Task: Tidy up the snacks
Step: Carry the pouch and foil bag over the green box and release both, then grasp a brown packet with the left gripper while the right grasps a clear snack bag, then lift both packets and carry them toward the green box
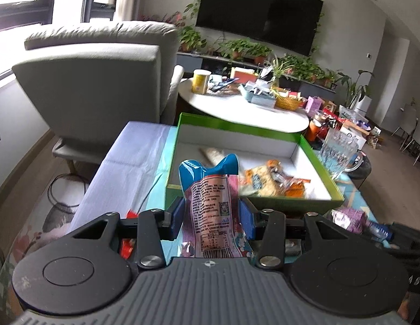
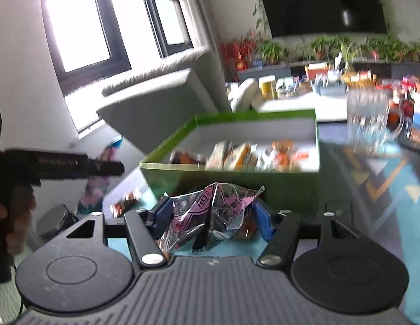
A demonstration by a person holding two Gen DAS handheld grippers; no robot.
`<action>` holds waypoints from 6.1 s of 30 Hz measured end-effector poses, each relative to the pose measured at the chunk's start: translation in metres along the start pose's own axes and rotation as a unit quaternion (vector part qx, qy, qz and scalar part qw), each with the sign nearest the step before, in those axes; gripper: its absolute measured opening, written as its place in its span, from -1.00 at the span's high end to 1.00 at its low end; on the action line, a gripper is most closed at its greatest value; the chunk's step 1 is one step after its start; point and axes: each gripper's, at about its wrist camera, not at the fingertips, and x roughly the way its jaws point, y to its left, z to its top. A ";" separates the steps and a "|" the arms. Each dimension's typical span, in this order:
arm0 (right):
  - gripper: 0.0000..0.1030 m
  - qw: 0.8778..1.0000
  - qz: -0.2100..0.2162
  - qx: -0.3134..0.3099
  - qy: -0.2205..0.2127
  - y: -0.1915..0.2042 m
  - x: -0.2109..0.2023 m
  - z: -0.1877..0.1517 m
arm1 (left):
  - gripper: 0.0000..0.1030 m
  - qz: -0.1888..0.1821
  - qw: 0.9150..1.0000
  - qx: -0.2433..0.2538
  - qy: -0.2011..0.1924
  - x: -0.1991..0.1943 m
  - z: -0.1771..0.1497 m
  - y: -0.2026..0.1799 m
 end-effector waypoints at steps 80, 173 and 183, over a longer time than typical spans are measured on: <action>0.27 0.997 -0.034 -0.038 0.053 -0.003 0.040 -0.009 | -0.30 -0.030 0.991 -0.011 0.131 0.094 -0.017 -0.004; 0.28 0.997 -0.047 -0.053 -0.008 0.031 0.029 -0.011 | 0.21 -0.035 0.998 -0.038 0.037 0.023 -0.014 0.021; 0.28 0.994 -0.055 -0.053 -0.073 0.010 0.021 0.038 | 0.21 -0.046 0.999 0.001 0.005 0.029 0.024 -0.004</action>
